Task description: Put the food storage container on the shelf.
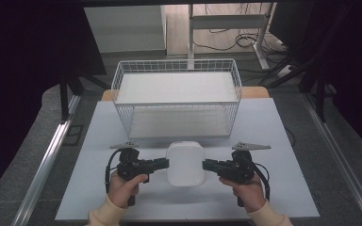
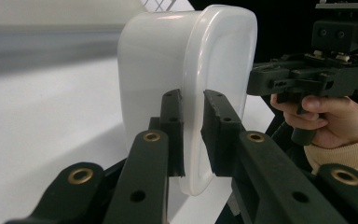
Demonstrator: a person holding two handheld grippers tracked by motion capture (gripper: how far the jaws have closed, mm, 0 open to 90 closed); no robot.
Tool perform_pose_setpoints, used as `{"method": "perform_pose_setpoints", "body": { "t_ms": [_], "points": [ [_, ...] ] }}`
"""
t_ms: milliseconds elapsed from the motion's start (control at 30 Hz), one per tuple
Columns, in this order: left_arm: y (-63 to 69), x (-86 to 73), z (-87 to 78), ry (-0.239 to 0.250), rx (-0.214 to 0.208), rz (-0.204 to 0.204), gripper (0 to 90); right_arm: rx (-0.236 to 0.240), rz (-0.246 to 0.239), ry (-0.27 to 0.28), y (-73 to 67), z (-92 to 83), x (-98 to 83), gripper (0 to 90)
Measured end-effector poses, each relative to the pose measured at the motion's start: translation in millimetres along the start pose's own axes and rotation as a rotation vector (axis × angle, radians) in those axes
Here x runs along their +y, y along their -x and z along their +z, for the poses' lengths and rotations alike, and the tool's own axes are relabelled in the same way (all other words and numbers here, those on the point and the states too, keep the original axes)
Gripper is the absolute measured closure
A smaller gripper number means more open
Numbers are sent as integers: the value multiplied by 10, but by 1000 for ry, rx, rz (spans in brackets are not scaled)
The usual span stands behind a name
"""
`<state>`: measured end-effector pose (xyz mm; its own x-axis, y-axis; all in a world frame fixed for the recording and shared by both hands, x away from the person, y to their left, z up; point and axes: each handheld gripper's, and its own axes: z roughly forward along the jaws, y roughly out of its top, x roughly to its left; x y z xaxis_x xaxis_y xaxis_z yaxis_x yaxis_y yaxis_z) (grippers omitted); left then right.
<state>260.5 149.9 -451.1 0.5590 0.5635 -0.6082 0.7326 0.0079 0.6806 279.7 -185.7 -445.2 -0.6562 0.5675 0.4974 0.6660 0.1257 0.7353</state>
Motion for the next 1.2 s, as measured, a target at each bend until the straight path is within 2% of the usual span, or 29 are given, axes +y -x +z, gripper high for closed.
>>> {"method": "perform_pose_setpoints", "body": {
  "t_ms": [200, 300, 400, 500, 700, 967, 1200],
  "points": [
    [42, 121, -50, 21, 8, 34, 796, 2, -34, 20, -37, -19, 155, 788],
    [66, 215, -75, 32, 35, 70, 798, -1, -51, 25, -36, -5, 218, 787],
    [78, 286, -105, 49, 41, 77, 799, 3, -72, 29, -25, 16, 330, 787],
    [83, 365, -154, 73, 29, 78, 799, 10, -97, 36, -49, 9, 455, 787],
    [135, 523, -248, 95, 26, 89, 797, 3, -150, 36, -172, -29, 698, 786],
    [207, 675, -296, 103, 37, 109, 797, 10, -150, 51, -197, -66, 838, 787],
    [231, 872, -321, 107, 57, 130, 798, 5, -152, 67, -204, -65, 1003, 787]
  ]
}}
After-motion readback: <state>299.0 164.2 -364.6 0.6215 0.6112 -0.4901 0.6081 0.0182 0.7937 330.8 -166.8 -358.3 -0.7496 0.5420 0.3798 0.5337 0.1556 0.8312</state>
